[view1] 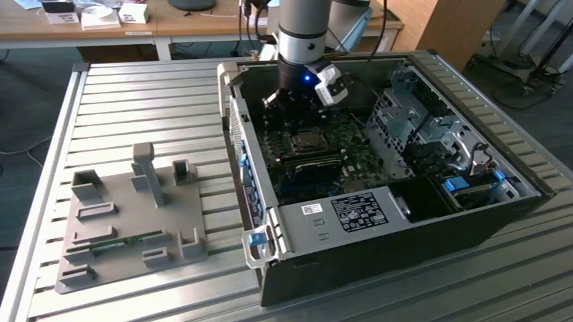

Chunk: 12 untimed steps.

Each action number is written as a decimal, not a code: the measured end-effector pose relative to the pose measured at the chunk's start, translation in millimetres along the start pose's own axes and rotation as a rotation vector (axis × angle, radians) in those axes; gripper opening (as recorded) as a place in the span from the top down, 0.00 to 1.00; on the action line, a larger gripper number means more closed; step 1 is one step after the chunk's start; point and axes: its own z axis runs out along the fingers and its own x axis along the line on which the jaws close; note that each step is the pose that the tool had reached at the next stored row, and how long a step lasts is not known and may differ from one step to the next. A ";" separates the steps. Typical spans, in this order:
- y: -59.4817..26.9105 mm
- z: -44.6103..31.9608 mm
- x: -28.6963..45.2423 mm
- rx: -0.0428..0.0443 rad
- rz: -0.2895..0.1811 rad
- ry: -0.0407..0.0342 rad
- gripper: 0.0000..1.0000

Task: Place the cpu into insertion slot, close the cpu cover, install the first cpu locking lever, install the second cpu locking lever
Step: 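Install the first cpu locking lever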

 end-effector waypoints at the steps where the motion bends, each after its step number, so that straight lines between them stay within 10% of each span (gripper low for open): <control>1: 0.1 0.0 1.6 0.0002 0.000 -0.0011 0.89; 12: 0.8 -0.2 15.3 0.0061 -0.001 -0.0104 0.89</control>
